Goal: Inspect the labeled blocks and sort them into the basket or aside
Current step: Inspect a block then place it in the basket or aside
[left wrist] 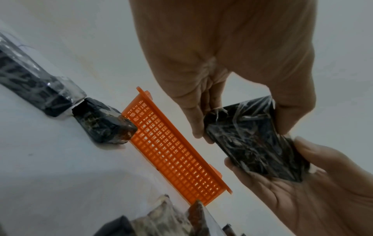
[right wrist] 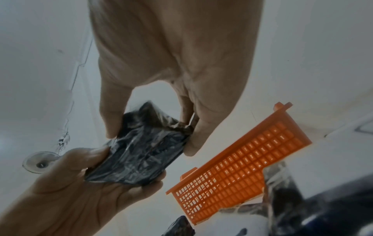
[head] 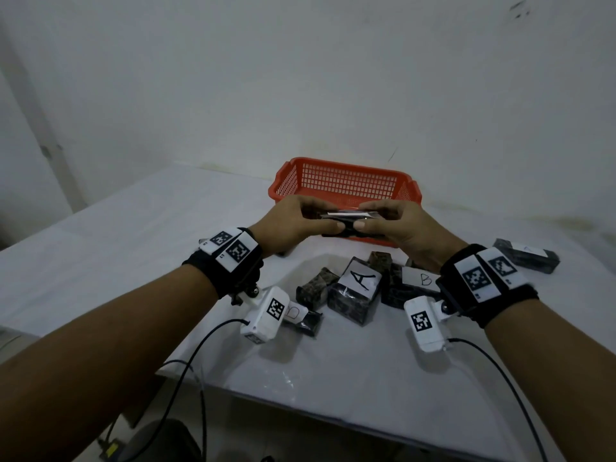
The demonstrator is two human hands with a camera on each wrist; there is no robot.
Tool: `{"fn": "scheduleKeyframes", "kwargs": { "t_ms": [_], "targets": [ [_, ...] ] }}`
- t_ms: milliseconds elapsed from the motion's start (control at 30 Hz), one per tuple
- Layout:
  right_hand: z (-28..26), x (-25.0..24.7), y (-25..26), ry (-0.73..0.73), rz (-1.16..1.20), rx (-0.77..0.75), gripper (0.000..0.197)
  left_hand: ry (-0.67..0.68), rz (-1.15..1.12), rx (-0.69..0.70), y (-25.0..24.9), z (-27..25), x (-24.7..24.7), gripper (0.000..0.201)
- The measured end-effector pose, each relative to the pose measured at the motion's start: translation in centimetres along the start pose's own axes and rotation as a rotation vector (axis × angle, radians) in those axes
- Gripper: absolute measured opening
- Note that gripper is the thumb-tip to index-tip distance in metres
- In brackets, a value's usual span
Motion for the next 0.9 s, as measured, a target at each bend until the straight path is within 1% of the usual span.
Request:
{"fn": "scheduleKeyframes", "kwargs": {
  "t_ms": [67,100,200,267,333,400,433,500,533,567,633,700,733,833,900],
  "targets": [
    [-0.5,0.4,0.2,0.039,0.062,0.027,0.043,-0.008,-0.013,-0.006,0.0,-0.1,-0.4,0.036],
    [-0.7,0.4,0.3,0.048,0.067,0.031,0.039,0.013,-0.024,-0.014,0.2,-0.1,-0.4,0.039],
    [-0.6,-0.4,0.5,0.025,-0.031,0.01,0.043,0.076,-0.026,-0.042,0.6,0.0,0.1,0.054],
    [-0.4,-0.6,0.5,0.017,-0.063,0.006,0.043,0.072,0.017,-0.027,0.3,-0.2,0.3,0.052],
    [-0.4,-0.4,0.3,0.032,-0.056,0.019,0.044,0.031,0.044,0.001,-0.1,-0.2,0.0,0.045],
    [-0.4,0.0,0.6,0.047,-0.073,0.008,0.05,0.014,0.043,0.003,-0.2,0.0,-0.2,0.045],
    [-0.4,0.0,0.7,0.037,-0.094,-0.008,0.053,0.029,0.037,-0.008,-0.1,0.0,-0.1,0.051],
    [-0.3,-0.2,0.9,0.005,-0.136,-0.041,0.052,0.067,0.053,-0.039,0.3,0.1,0.2,0.067],
    [-0.2,-0.3,0.9,-0.004,-0.157,-0.053,0.052,0.07,0.073,-0.039,0.3,0.0,0.3,0.069],
    [-0.2,-0.4,0.8,-0.004,-0.18,-0.058,0.054,0.061,0.091,-0.025,0.1,0.0,0.4,0.066],
    [-0.3,-0.3,0.5,0.01,-0.197,-0.052,0.067,0.025,0.101,-0.001,-0.2,-0.1,0.1,0.06],
    [-0.4,-0.1,0.3,0.017,-0.132,-0.02,0.08,-0.005,0.1,0.007,-0.3,-0.1,-0.2,0.065],
    [-0.4,0.1,0.2,0.022,-0.079,0.007,0.077,-0.015,0.094,0.012,-0.4,-0.1,-0.4,0.068],
    [-0.7,0.2,-0.5,0.003,0.053,0.15,0.045,-0.018,0.055,0.025,-0.3,-0.1,-0.6,0.076],
    [-0.9,-0.1,-0.9,-0.017,0.098,0.199,0.036,-0.012,0.067,0.044,-0.6,-0.3,-0.2,0.079]
  ]
}}
Point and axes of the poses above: each hand's wrist, its own z-axis towards the middle knuckle, its own x-axis out of the palm, y = z × x, the point moved 9 cm from there along z, towards the middle knuckle, and after that the axes turned 12 degrees about -x, right-handed, at the moved point
